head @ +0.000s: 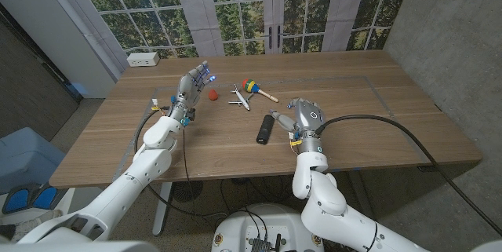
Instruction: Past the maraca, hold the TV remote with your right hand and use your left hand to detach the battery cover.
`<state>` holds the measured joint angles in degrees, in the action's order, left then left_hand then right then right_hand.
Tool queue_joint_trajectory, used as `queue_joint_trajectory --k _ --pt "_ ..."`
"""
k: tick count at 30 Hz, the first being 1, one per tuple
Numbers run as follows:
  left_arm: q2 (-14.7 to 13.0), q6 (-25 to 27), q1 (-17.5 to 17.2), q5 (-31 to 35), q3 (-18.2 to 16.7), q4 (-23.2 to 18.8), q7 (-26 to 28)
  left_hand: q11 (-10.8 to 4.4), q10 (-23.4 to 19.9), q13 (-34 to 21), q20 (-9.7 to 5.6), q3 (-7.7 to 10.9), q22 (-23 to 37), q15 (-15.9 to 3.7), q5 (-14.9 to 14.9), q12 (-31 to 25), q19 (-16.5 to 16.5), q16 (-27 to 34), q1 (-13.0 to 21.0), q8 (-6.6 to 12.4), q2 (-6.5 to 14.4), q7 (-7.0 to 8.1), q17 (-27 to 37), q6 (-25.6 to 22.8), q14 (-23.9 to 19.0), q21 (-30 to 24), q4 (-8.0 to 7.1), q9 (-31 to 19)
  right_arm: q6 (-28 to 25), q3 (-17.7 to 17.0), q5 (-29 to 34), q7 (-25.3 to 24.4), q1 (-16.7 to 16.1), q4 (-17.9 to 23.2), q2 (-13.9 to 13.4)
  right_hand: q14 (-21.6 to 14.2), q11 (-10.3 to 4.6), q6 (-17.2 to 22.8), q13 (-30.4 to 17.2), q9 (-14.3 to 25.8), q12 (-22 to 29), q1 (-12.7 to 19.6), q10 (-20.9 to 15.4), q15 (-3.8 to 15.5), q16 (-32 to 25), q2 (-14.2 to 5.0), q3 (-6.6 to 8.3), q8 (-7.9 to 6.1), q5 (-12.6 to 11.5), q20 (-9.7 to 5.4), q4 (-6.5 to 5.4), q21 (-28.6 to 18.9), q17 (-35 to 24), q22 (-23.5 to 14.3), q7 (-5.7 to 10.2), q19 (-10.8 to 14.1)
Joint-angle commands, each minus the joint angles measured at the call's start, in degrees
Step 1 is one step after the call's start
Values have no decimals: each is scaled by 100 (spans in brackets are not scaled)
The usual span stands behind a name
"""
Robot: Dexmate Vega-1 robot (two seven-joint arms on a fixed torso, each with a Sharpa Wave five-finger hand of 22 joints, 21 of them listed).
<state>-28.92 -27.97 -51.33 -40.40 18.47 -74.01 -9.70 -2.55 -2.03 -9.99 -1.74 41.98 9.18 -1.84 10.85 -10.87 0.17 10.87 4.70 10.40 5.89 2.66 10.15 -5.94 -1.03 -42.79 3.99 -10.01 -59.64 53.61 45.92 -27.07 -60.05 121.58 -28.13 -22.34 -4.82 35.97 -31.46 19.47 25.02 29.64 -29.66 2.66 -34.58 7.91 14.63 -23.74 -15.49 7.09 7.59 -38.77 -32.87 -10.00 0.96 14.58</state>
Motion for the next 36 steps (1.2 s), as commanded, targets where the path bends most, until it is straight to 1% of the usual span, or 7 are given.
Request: queue_joint_trajectory --k 1,9,13,21,28,32,36 --pt "15 -91 22 -10 2 10 -99 -26 -36 -23 -24 20 35 -78 19 -33 -27 8 -65 12 165 10 2 -59 -19 28 28 -7 -681 455 174 520 273 18 60 57 28 -117 -92 75 38 71 102 380 -57 -8 -36 -68 -77 26 1 39 -95 -26 -41 -55" --pt "15 -128 42 -27 6 40 -179 -20 -38 -23 -27 18 36 -86 18 -32 -39 12 -73 12 164 9 3 -63 -32 53 33 -7 -1143 685 149 587 470 -113 184 95 35 -169 -168 134 55 147 169 365 -73 -36 -64 -125 -118 35 17 70 -173 -27 -52 -52" --pt "20 -156 78 -39 10 85 -247 -29 -38 -23 -28 18 36 -84 19 -32 -44 11 -77 12 165 7 4 -64 -33 66 34 -7 -1321 770 45 569 547 -158 243 97 38 -190 -218 173 75 281 188 370 -79 -140 -13 -170 -165 38 44 87 -214 -27 -52 -39" --pt "52 -218 149 -92 4 221 -384 -28 -41 -23 -25 16 36 -88 18 -31 -53 8 -87 12 157 8 4 -66 -32 91 40 -7 -1650 991 -270 508 749 -211 345 95 77 -187 -286 230 100 292 223 339 -67 -147 -41 -248 -187 65 30 123 -254 -28 -76 -54" --pt "85 -272 201 -148 -3 346 -512 -30 -50 -23 -28 14 37 -84 18 -33 -64 11 -100 13 154 14 6 -73 -42 115 40 -7 -2035 1245 -644 449 1045 -317 443 141 109 -250 -361 293 107 386 309 281 -64 -181 -50 -308 -216 130 48 172 -322 -29 -136 -92" --pt "101 -297 220 -179 -9 399 -575 -24 -46 -23 -25 13 37 -82 19 -31 -68 9 -107 12 155 14 7 -72 -39 128 38 -6 -2035 1220 -426 671 1013 -431 568 194 144 -339 -408 333 96 460 404 235 -38 -204 -42 -330 -232 178 65 209 -353 -29 -174 -127" --pt "111 -318 243 -205 -11 447 -650 -21 -50 -23 -21 14 38 -80 19 -32 -72 9 -113 11 157 14 7 -72 -40 143 38 -6 -2035 1196 -27 1101 967 -556 697 228 175 -419 -446 365 98 518 453 195 -13 -223 -34 -344 -245 211 76 239 -374 -30 -195 -156"
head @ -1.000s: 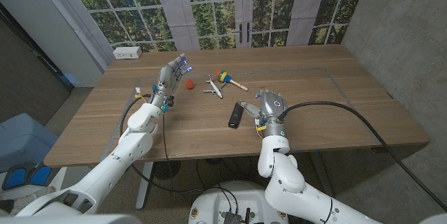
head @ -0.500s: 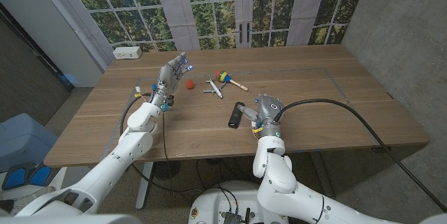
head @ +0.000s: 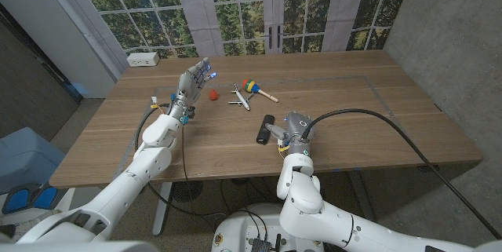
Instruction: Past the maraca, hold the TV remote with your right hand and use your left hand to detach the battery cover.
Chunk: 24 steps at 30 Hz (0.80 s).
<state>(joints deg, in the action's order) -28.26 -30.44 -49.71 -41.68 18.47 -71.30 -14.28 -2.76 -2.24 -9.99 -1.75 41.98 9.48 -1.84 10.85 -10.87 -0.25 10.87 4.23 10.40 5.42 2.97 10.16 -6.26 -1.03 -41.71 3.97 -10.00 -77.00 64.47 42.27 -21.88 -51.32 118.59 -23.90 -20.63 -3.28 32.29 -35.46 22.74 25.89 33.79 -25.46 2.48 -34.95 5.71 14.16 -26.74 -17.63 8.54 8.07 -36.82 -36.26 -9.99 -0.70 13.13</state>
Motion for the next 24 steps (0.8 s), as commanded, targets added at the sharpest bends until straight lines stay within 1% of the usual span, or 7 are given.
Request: queue_joint_trajectory --k 1,5,6,12,18,20,24 --pt "48 -79 85 -83 -12 186 -207 -6 -29 -24 -25 13 8 -80 19 -32 -31 9 -68 11 204 -21 7 -41 -40 39 39 -7 -299 99 483 725 75 -299 319 61 24 -77 -59 48 14 136 41 204 28 -12 22 -48 -36 78 39 54 -41 -30 -44 -19" --pt "67 -120 99 -110 -20 236 -271 -12 -31 -23 -26 13 8 -78 20 -32 -38 7 -73 14 203 -23 7 -49 -39 52 40 -7 -299 41 979 1182 -4 -473 501 82 73 -180 -105 88 -2 150 146 159 36 -7 -4 -63 -37 108 28 94 -79 -30 -58 -61" --pt "72 -128 101 -121 -24 245 -285 -6 -30 -23 -27 13 8 -76 20 -31 -39 8 -74 13 201 -19 7 -49 -42 56 41 -7 -299 23 1069 1261 -23 -512 548 92 75 -216 -120 102 1 154 159 160 36 -7 -14 -68 -37 109 23 104 -95 -30 -86 -64" --pt "87 -163 97 -166 -39 285 -361 -2 -29 -23 -24 15 8 -81 21 -30 -48 5 -78 11 201 -17 5 -46 -41 71 44 -7 -299 13 1307 1484 -42 -670 710 70 164 -223 -169 149 2 135 227 137 22 11 -63 -129 -34 160 0 142 -142 -31 -156 -95" --pt "86 -199 86 -186 -57 304 -409 -18 -42 -23 -25 15 9 -84 21 -34 -52 4 -83 10 198 -15 5 -44 -42 89 47 -7 -299 91 1676 1817 33 -955 875 86 165 -265 -222 207 -8 234 329 133 18 -46 -45 -186 -52 183 17 180 -196 -32 -150 -121" --pt "93 -213 87 -205 -66 318 -433 -20 -42 -23 -23 15 9 -84 21 -34 -56 4 -84 10 196 -16 4 -45 -44 93 50 -7 -299 75 1942 2016 24 -1130 1003 139 191 -372 -258 249 -24 250 420 109 49 -44 -60 -198 -53 208 13 217 -219 -33 -179 -167" --pt "108 -240 97 -232 -76 359 -483 -14 -38 -23 -20 16 9 -80 21 -31 -61 2 -87 9 192 -17 2 -45 -45 106 54 -7 -299 -49 2555 2443 -60 -1542 1363 255 250 -581 -316 327 -73 274 627 53 132 -43 -77 -214 -62 243 6 279 -243 -35 -242 -235"
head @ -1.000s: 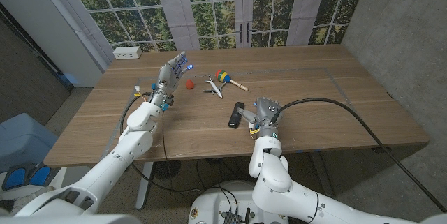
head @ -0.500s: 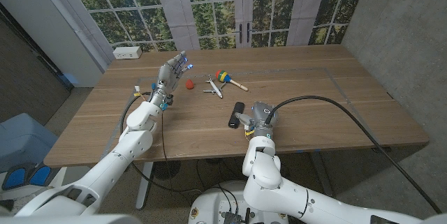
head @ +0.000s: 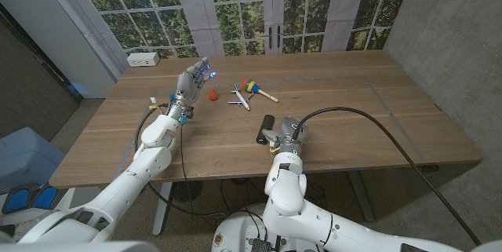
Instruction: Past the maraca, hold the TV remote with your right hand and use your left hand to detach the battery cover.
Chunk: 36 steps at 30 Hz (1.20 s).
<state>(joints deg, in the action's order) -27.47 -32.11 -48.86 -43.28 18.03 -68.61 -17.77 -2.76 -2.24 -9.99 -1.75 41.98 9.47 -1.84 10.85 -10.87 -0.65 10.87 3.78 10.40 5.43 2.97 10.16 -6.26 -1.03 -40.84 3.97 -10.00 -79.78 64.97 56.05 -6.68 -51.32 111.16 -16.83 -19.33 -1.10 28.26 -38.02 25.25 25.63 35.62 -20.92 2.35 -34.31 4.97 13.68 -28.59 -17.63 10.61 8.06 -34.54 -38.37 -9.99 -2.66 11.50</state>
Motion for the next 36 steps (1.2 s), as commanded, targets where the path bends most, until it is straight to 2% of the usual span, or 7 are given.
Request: queue_joint_trajectory --k 1,15,22,24,25,29,36 --pt "31 -74 16 -77 -32 100 -147 -10 -37 -23 -22 16 10 -83 21 -30 -22 2 -43 9 193 -18 3 -44 -45 22 54 -8 -21 -127 1321 1023 -76 -895 737 146 48 -206 -70 90 -57 85 212 61 81 22 -33 -36 -63 51 -3 61 -39 -35 -49 -80" --pt "130 -162 137 -170 -40 349 -397 -9 -41 -23 -17 20 11 -87 22 -30 -37 0 -51 9 196 -17 2 -47 -47 58 59 -8 -21 -384 3193 2448 -171 -1992 1570 210 142 -413 -168 230 -70 160 386 -33 180 -55 -15 -131 -88 102 -18 150 -76 -37 -160 -133" --pt "174 -200 155 -204 -53 417 -453 -10 -38 -23 -12 23 12 -85 23 -28 -45 -1 -53 7 197 -12 0 -43 -49 77 65 -7 29 -449 4010 3341 -132 -2301 1788 291 249 -504 -231 322 -92 215 533 -143 226 -107 -14 -211 -85 149 -19 239 -127 -39 -257 -245" --pt "193 -212 172 -206 -52 455 -465 -9 -40 -23 -12 25 12 -86 24 -28 -47 -2 -49 8 197 -16 -2 -46 -52 84 71 -7 15 -544 4745 3558 -133 -2853 2023 323 309 -554 -256 359 -107 207 611 -180 237 -115 -31 -237 -73 157 -30 277 -153 -40 -306 -294" --pt "201 -210 178 -209 -52 470 -466 -18 -44 -23 -12 26 12 -87 24 -30 -48 -3 -49 8 197 -12 -3 -46 -53 87 73 -7 123 -639 4892 3645 -193 -2876 2095 376 316 -624 -276 389 -116 196 666 -202 254 -130 -44 -247 -63 159 -44 318 -177 -41 -319 -359" --pt "238 -214 212 -216 -46 536 -486 -9 -44 -23 -8 31 12 -83 25 -29 -53 -5 -35 7 209 -18 -8 -44 -54 99 85 -7 560 -939 5073 3697 -421 -2723 2208 408 354 -638 -307 433 -111 150 704 -238 268 -157 -68 -298 -42 161 -78 362 -208 -42 -349 -409" --pt "257 -168 264 -201 -28 584 -484 -10 -37 -23 -4 34 13 -83 23 -25 -66 -10 4 5 239 -25 -18 -39 -52 124 123 -7 847 -1083 4464 2908 -601 -2431 2207 268 319 -482 -400 571 -10 -84 605 -198 214 -367 -109 -539 147 147 -232 398 -313 -49 -326 -314"
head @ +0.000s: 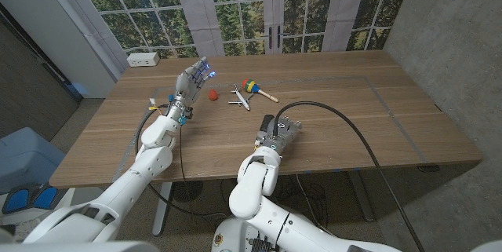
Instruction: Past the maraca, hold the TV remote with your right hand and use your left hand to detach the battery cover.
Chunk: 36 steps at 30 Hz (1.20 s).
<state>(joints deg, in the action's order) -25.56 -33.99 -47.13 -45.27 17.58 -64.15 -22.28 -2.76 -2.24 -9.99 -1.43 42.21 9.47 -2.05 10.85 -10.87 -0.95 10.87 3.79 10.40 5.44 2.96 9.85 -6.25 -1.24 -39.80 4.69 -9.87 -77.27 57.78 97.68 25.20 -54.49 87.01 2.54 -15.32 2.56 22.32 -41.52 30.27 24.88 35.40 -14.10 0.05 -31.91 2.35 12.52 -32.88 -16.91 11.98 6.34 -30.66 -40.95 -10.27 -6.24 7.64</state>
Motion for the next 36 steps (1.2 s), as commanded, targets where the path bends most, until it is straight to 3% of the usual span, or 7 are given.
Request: queue_joint_trajectory --k 1,6,17,25,28,30,36 --pt "68 33 102 -8 18 146 -47 -11 -35 -23 -37 11 14 -64 22 -24 -40 -10 13 6 244 -25 11 -41 -33 27 60 -20 620 -359 285 -269 -282 -5 266 -133 -47 117 -56 79 72 -74 -86 36 -26 -109 3 -126 92 9 -63 11 -62 -21 32 84" --pt "81 78 182 -33 32 231 -140 -5 -18 -23 -39 1 14 -61 17 -17 -49 -12 34 2 254 -20 8 -30 -29 46 85 -20 671 -293 244 -257 -234 -55 282 -144 -21 72 -96 141 97 141 -79 -8 -32 -105 57 -190 165 19 85 44 -97 -20 23 92" --pt "195 -32 395 -124 22 579 -506 -16 -19 -23 -38 -34 15 -60 5 -18 -57 -10 44 -2 260 -5 13 -16 -18 78 106 -20 1027 -455 1697 1157 -192 -708 717 337 195 -686 -295 396 -12 439 595 -216 76 -178 97 -205 419 34 233 338 -315 -28 -183 -270" --pt "186 -100 389 -132 -17 593 -563 -9 -21 -23 -36 -59 16 -60 -2 -20 -64 -5 43 2 259 -3 18 -23 -19 96 111 -20 1186 -807 2425 1507 -316 -1040 1108 -216 96 60 -508 608 358 376 169 -9 -296 -288 48 -766 573 25 199 423 -604 -44 -8 -94" --pt "179 -112 359 -141 -32 559 -560 -13 -20 -23 -31 -68 16 -61 -3 -19 -71 -4 44 5 259 -1 18 -31 -20 105 116 -20 1161 -861 2364 1294 -368 -1068 1178 -722 0 781 -723 826 725 592 -236 174 -726 -295 64 -1282 574 1 290 369 -924 -51 98 366" --pt "169 -92 338 -152 -37 527 -556 -16 -21 -23 -34 -70 16 -63 -3 -20 -72 -4 44 7 261 -2 19 -35 -19 110 117 -20 1126 -873 2224 1077 -384 -1081 1197 -1148 -231 1481 -879 793 1098 766 -784 432 -917 -300 111 -1605 553 -20 297 348 -1005 -49 268 649" --pt "161 -93 309 -161 -49 497 -555 -17 -21 -23 -30 -81 17 -66 -5 -20 -80 -5 46 8 256 2 18 -39 -19 128 127 -21 1172 -864 1957 853 -405 -985 1134 -1562 -591 2229 -730 440 1335 1210 -1379 741 -934 -602 459 -1728 558 -275 334 299 -1044 -43 368 1013"
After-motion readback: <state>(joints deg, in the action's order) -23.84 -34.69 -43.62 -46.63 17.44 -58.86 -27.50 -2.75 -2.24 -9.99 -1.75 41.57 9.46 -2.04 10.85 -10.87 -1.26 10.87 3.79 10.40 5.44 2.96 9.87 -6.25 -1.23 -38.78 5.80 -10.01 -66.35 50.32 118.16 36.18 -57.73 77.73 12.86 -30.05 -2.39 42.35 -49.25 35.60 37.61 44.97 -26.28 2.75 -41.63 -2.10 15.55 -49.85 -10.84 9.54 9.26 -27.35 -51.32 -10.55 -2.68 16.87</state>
